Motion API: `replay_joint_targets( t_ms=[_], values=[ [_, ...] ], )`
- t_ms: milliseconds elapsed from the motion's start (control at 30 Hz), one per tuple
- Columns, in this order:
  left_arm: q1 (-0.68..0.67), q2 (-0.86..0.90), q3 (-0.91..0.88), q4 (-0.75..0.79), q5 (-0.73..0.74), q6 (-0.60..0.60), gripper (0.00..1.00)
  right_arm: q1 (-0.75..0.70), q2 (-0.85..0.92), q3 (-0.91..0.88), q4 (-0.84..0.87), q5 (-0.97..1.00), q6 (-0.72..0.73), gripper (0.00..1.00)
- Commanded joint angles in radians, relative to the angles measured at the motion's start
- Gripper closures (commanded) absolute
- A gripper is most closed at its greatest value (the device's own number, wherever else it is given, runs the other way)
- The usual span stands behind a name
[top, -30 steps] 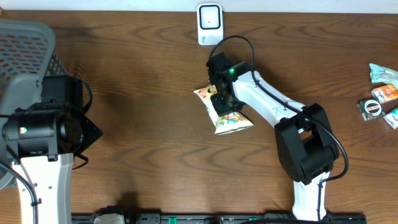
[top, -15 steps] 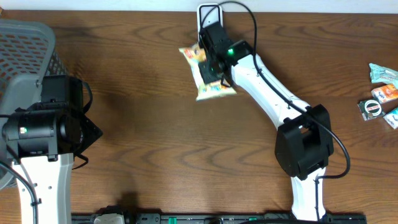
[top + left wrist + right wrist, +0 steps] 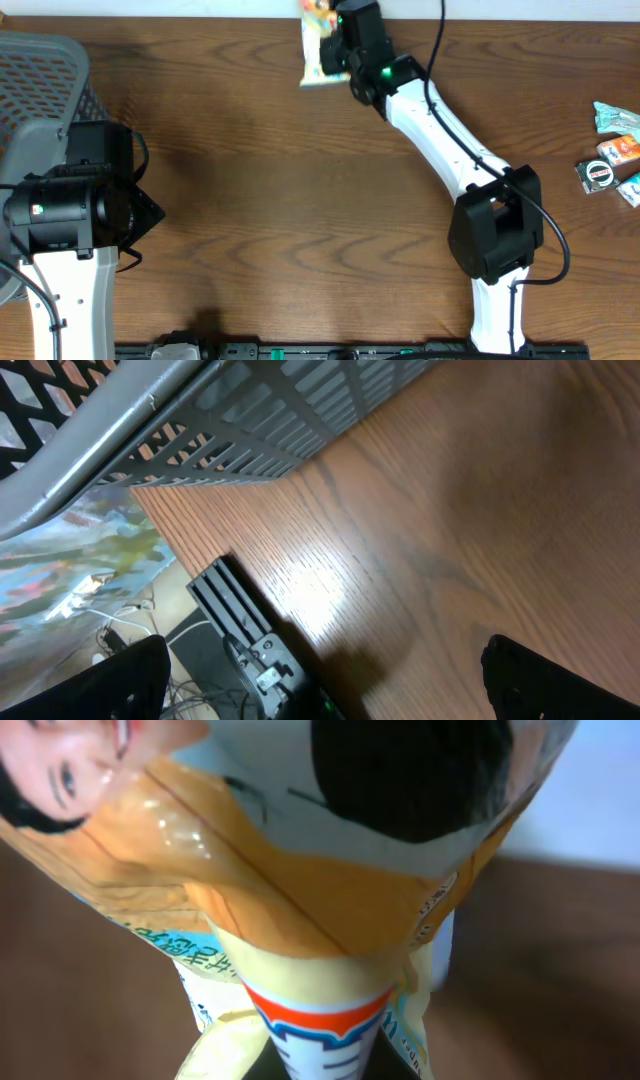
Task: Scan the item barcode
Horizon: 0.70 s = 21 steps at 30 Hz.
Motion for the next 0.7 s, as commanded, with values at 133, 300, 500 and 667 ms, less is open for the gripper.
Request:
replay_joint_targets(
  t_ms=[133,300,500,667],
  values=[
    [0.004,-0.004,0.001,-0.005,-0.003,-0.013,0.02,-0.033,0.062,0.025,0.327,0.034,-0.061,0.99],
    [0.004,-0.004,0.001,-0.005,-0.003,-0.013,0.02,-0.036,0.154,0.025,0.498,0.098,-0.101,0.99],
    [0.004,-0.004,0.001,-0.005,-0.003,-0.013,0.02,-0.05,0.23,0.025,0.556,0.088,-0.078,0.99],
    [0.004,-0.004,0.001,-0.005,-0.003,-0.013,0.02,-0.051,0.232,0.025,0.59,0.089,-0.079,0.99]
  ],
)
